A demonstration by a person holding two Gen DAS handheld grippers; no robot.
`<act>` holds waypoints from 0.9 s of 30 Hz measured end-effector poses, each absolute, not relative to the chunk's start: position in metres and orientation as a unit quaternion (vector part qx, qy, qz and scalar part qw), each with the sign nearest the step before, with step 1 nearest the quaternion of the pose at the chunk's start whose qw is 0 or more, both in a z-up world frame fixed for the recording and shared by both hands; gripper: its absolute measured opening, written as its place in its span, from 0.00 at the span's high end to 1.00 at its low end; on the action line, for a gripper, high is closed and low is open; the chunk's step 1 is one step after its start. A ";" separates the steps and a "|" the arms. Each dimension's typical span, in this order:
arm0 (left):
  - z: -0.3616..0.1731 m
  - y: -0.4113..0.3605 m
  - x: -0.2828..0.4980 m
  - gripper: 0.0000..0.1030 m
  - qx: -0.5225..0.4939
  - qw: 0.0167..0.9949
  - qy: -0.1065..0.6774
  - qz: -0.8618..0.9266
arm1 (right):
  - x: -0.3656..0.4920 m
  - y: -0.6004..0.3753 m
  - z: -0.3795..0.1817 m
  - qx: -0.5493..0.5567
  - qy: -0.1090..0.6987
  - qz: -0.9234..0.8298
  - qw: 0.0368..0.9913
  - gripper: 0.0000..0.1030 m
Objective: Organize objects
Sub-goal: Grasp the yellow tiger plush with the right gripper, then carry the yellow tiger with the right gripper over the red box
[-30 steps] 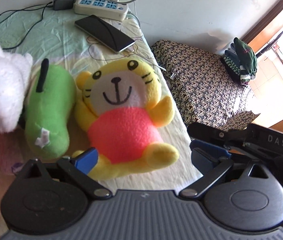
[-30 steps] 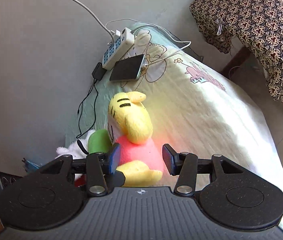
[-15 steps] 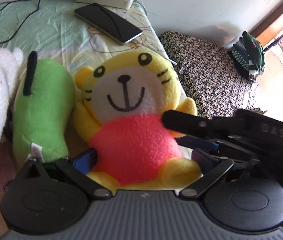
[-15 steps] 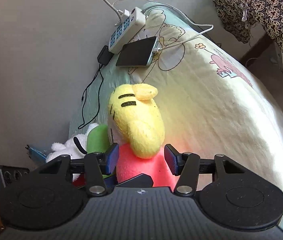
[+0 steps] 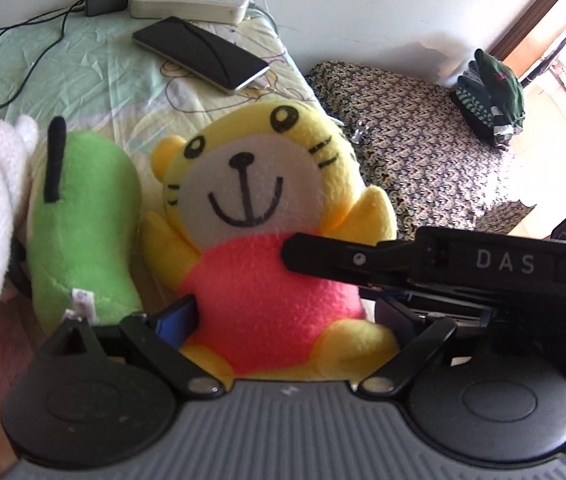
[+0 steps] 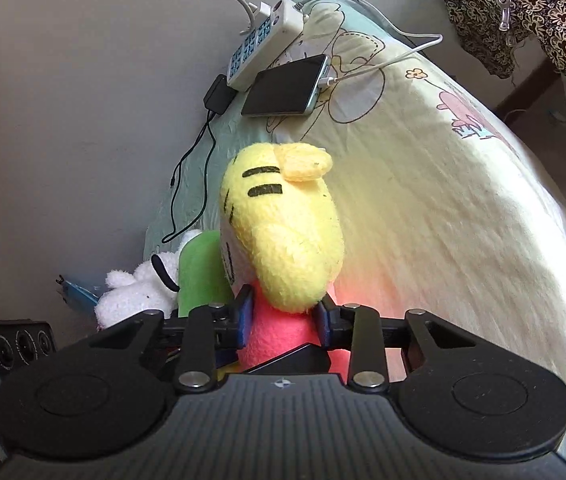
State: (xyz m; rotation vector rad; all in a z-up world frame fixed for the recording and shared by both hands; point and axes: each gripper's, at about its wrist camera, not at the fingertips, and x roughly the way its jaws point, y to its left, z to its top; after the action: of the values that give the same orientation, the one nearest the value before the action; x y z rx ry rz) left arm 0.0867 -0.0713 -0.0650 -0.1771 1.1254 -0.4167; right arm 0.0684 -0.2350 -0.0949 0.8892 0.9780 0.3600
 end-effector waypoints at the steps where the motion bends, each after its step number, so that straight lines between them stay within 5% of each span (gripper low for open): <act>1: -0.064 -0.071 0.085 0.10 -0.086 0.821 0.528 -0.200 | 0.065 -0.235 -0.093 0.409 0.450 0.167 0.776 0.68; 27: -0.008 -0.047 -0.022 0.18 -0.073 0.851 0.459 -0.243 | -0.037 -0.211 -0.043 0.395 0.398 0.208 0.801 0.69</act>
State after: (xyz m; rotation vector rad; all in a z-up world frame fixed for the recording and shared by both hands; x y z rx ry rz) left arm -0.0222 -0.0470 -0.0082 -0.1537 0.9670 -0.5115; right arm -0.0366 -0.2114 -0.0429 0.8468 0.8538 0.4454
